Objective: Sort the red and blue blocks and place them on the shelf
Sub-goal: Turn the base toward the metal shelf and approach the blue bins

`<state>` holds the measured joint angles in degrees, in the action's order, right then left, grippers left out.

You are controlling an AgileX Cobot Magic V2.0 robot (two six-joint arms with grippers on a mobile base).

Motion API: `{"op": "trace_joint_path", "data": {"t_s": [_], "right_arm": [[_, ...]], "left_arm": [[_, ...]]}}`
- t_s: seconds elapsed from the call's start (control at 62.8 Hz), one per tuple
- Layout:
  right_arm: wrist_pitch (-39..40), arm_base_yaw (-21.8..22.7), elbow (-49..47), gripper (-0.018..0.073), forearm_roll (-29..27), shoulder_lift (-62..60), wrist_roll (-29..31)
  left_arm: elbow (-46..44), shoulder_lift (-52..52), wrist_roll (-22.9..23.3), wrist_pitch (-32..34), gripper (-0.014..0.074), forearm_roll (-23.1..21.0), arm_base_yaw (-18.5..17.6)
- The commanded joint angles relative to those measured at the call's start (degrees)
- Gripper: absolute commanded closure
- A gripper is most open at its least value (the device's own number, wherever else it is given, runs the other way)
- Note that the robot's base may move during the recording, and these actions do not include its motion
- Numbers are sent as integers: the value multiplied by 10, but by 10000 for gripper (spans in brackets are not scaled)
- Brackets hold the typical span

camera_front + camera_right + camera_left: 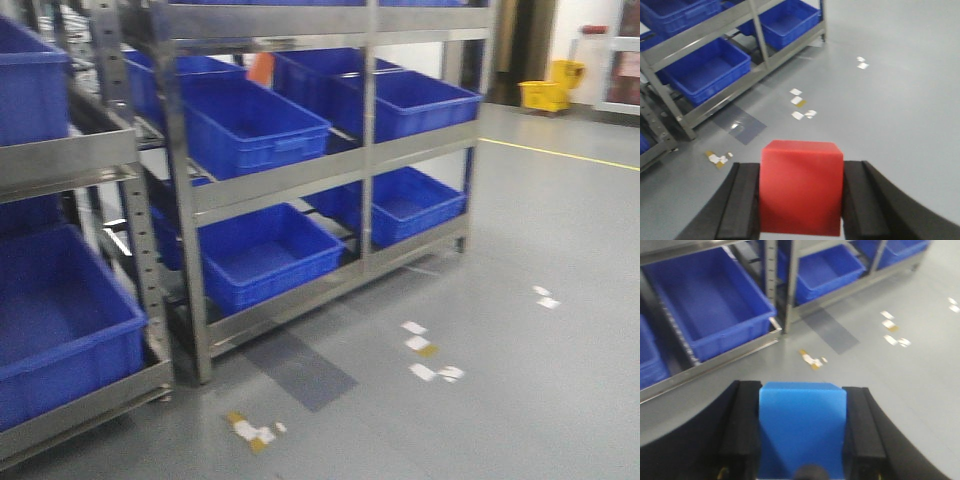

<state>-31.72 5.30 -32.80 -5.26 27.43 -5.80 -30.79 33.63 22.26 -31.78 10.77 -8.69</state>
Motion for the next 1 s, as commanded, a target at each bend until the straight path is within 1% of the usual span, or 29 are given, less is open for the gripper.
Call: {"op": "trace_joint_path", "data": {"t_s": [0.0, 0.987], "right_arm": [[44, 4, -18, 503, 4, 4, 5], [44, 4, -18, 503, 4, 4, 5]], "left_arm": [[-18, 2, 4, 43, 472, 4, 1], [-18, 2, 4, 43, 472, 4, 1]]}}
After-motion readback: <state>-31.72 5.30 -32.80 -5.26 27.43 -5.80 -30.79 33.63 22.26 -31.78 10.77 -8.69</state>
